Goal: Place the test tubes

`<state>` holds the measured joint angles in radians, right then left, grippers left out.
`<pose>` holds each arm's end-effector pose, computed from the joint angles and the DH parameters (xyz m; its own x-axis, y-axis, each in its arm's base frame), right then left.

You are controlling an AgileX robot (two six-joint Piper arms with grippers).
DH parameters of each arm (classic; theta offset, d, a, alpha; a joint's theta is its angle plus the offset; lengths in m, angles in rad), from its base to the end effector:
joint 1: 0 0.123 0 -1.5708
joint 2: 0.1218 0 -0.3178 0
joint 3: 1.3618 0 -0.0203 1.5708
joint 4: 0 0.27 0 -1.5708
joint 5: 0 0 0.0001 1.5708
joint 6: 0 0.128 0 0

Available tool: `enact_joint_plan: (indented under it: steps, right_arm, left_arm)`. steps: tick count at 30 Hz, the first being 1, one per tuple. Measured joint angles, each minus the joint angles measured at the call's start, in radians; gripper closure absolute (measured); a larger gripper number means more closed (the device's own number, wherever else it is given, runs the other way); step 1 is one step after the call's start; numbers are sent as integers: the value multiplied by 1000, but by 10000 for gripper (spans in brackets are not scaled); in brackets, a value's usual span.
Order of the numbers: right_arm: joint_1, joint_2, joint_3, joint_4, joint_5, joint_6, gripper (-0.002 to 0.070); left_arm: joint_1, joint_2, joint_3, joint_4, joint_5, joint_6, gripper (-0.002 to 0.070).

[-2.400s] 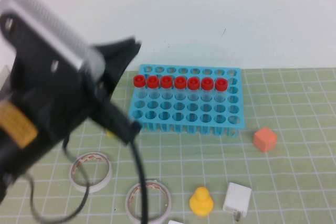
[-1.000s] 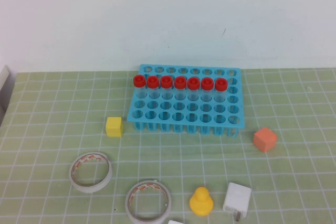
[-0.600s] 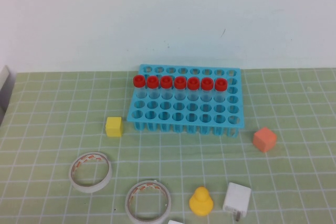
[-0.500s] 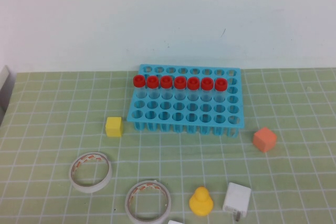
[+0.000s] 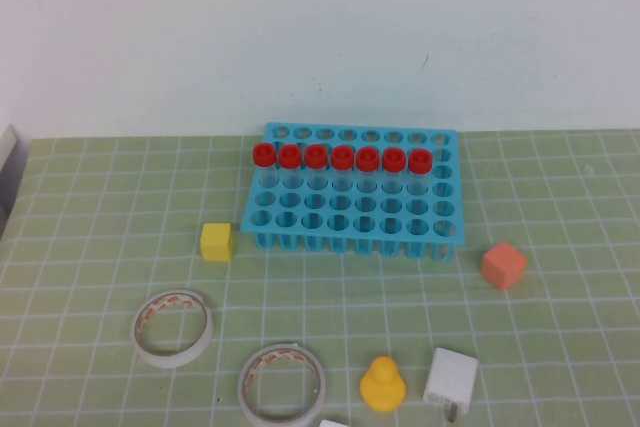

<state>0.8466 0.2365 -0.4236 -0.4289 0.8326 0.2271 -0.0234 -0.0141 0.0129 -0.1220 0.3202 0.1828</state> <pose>0.0712 0.0211 0.2675 -0.2849 -0.4247 -0.8593 -0.5567 0.8031 -0.2123 0.0756 -0.0067 0.1720 -0.2229 0.0721 -0.9722 0.0758 0.9955 0.0564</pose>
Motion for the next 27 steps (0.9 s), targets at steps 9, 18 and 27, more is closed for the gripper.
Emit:
enact_joint_plan:
  steps: [9, 18, 27]
  right_arm:
    - [0, 0, 0, 0, 0, 0, 678]
    - [0, 0, 0, 0, 0, 0, 678]
    - [0, 0, 0, 0, 0, 0, 678]
  left_arm:
    - [-65, 0, 0, 137, 0, -271, 676]
    - [-58, 0, 0, 142, 1, -289, 676]
    - [-44, 0, 0, 143, 1, -289, 676]
